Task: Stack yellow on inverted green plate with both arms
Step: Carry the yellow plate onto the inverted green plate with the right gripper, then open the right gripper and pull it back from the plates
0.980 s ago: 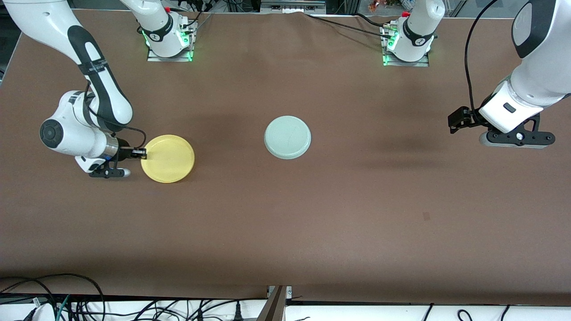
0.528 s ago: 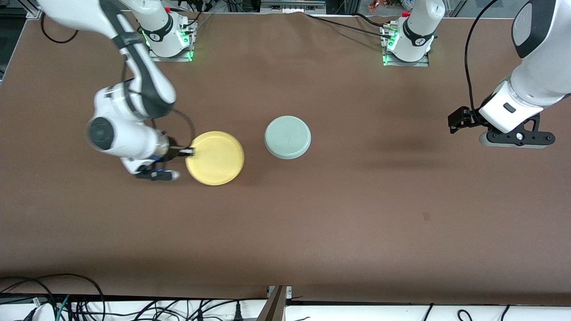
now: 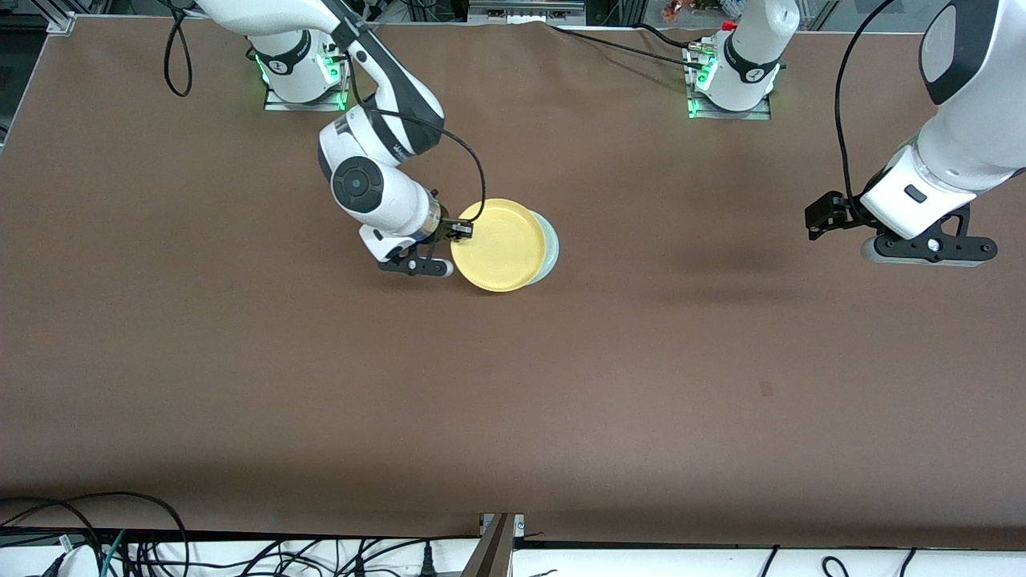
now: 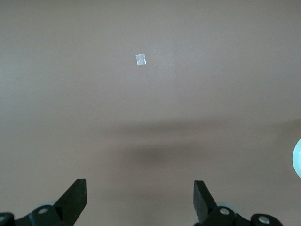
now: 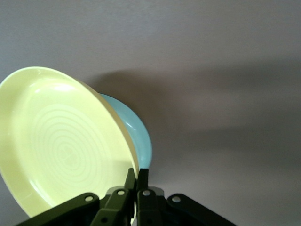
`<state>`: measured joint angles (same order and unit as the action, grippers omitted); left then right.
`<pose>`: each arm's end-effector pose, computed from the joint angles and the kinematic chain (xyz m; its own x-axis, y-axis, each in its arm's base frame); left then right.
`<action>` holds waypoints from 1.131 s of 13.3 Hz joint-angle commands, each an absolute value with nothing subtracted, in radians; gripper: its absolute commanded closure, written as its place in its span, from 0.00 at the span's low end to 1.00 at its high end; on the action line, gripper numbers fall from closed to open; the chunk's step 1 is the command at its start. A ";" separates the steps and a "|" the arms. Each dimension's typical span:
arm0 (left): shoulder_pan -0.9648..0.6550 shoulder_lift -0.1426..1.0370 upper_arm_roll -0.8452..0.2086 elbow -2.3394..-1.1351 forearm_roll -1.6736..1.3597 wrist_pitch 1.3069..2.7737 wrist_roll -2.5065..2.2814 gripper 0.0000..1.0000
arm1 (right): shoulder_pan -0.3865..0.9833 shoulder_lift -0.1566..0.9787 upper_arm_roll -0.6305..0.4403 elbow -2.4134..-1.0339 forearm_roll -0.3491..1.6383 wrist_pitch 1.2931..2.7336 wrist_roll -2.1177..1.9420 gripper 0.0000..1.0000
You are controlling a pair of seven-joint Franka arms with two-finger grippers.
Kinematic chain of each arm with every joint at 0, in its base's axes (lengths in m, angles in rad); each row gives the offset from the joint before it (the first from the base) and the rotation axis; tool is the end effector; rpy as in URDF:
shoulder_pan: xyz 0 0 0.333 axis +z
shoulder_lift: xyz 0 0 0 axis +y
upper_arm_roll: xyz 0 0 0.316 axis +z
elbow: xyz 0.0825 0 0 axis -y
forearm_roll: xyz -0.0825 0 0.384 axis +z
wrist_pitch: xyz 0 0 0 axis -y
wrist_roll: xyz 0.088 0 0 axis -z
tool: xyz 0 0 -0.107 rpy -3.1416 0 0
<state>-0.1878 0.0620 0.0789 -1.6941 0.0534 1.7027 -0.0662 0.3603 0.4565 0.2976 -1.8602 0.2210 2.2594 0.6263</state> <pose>0.5737 -0.0588 0.5423 0.9975 -0.0496 -0.0495 -0.0525 -0.9968 -0.0607 0.5057 0.3835 0.2812 0.9678 -0.1137 -0.2248 -0.1586 -0.9682 -0.1932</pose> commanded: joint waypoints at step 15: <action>-0.176 0.040 0.074 -1.710 0.021 1.703 -0.038 0.00 | 0.454 0.561 0.288 -1.862 0.241 2.327 0.632 0.91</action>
<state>-0.1878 0.0620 0.0788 -1.6941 0.0534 1.7027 -0.0662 0.4451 0.5632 0.2960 -1.8602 0.2235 2.3317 0.6257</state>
